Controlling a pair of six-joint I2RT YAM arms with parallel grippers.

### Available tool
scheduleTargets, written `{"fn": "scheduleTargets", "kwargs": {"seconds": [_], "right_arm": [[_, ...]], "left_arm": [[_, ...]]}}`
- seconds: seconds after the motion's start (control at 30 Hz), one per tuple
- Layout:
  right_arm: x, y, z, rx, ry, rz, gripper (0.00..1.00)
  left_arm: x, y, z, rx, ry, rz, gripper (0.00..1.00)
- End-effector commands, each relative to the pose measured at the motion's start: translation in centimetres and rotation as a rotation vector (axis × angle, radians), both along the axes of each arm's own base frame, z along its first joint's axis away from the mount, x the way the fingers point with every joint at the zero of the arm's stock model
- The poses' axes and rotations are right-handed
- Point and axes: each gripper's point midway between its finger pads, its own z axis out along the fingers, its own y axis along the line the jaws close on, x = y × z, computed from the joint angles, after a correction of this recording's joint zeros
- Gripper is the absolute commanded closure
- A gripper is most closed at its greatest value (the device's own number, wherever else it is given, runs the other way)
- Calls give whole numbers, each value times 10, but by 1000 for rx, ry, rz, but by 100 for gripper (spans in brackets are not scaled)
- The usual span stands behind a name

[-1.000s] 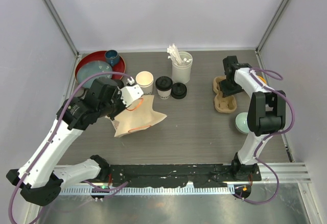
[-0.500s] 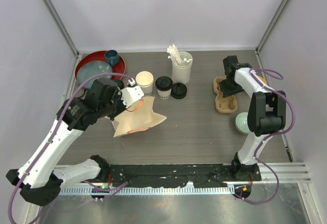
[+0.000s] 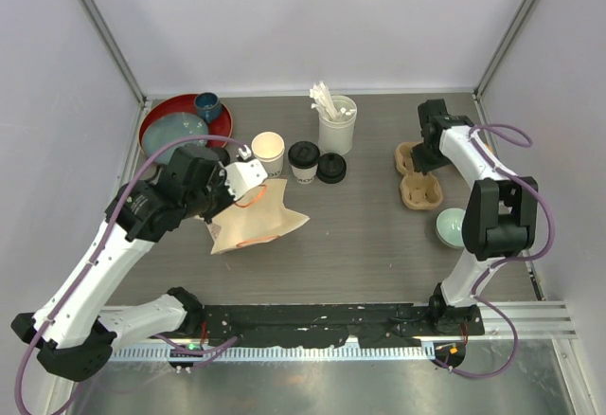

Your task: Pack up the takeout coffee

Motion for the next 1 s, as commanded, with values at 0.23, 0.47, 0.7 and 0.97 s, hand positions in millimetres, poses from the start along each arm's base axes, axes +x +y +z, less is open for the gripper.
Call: {"fn": "scheduleTargets", "kwargs": {"seconds": [0.23,0.47,0.7,0.97], "right_arm": [[34,51,67,-129,-339,788,62],[-32,45,30,-232,-76,1061,47],[-58,38,6,-343,103,1224,49],[-48,33,-7,-386,177,1323,56]], "left_arm": [[5,0,5,10,-28,-2,100],[6,-1,3,14,-21,-1,100],[8,-3,3,18,-17,-6,100],[8,-4,3,19,-14,-9,100]]}}
